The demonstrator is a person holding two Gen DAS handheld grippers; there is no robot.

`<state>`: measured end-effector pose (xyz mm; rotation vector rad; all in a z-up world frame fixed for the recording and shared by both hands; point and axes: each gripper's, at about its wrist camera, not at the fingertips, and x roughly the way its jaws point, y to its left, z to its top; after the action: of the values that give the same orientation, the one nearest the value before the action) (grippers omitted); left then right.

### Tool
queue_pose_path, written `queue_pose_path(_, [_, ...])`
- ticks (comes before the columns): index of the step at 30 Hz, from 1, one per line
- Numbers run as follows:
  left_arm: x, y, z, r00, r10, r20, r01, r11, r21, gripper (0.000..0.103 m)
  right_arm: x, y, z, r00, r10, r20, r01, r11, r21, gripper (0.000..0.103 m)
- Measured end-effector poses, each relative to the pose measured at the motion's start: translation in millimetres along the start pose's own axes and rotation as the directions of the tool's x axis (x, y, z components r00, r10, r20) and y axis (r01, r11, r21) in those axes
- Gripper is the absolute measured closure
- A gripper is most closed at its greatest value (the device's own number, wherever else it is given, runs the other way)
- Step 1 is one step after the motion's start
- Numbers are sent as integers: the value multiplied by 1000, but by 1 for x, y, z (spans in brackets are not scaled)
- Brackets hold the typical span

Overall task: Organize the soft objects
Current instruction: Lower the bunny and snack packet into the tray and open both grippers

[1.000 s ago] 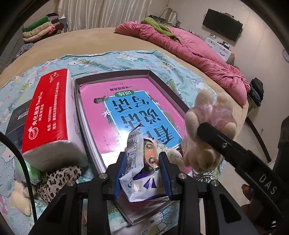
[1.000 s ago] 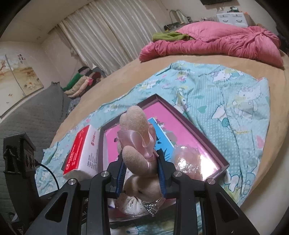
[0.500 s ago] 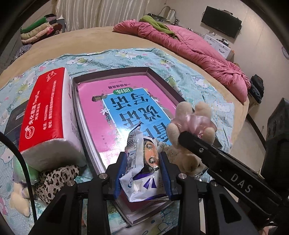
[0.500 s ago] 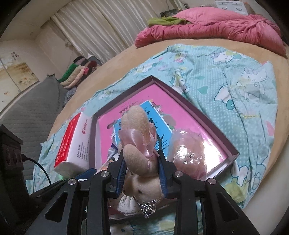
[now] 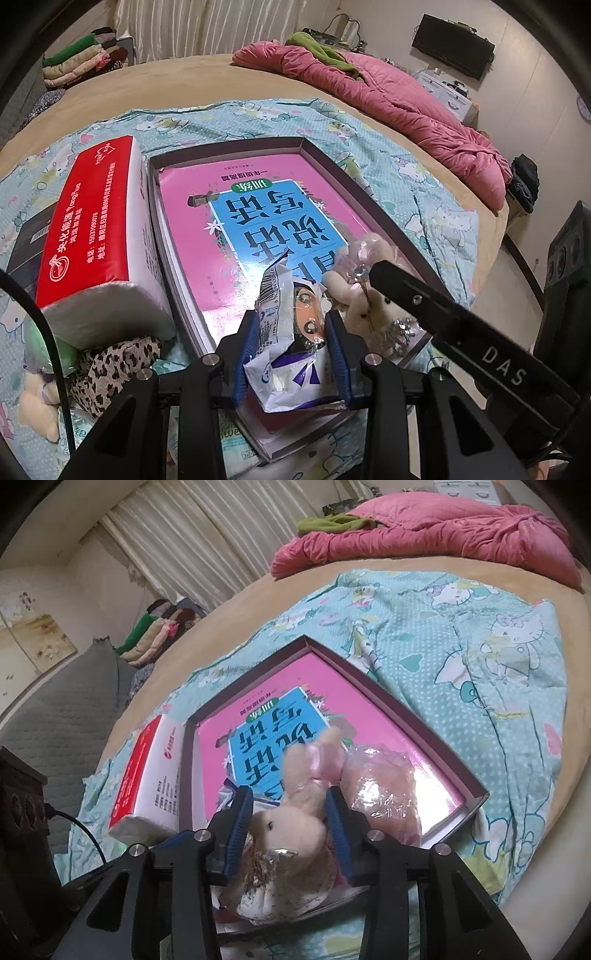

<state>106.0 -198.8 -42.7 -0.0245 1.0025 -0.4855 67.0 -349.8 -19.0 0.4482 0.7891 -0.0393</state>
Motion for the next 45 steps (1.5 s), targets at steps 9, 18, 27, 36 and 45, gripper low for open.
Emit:
queue_pose_path(9, [-1, 0, 0, 1000, -9, -1, 9, 1000, -5, 65, -14, 2, 4, 998, 3, 57, -2, 1000, -6, 51])
queue_pose_path(18, [-4, 0, 1, 1000, 9, 6, -9, 1000, -13, 61, -27, -2, 6, 994, -14, 104, 13, 1000, 12, 49])
queue_pose_path(27, [-13, 3, 3, 1000, 15, 23, -14, 1000, -27, 53, -33, -1, 7, 992, -23, 122, 21, 1000, 21, 45])
queue_pose_path(36, [-26, 5, 4, 999, 22, 40, -21, 999, -26, 42, -39, -2, 7, 990, -34, 137, 32, 999, 18, 44])
queue_pose_path(45, [-58, 5, 3, 994, 55, 90, -54, 998, -12, 27, -48, 2, 8, 986, -54, 160, 53, 999, 12, 33])
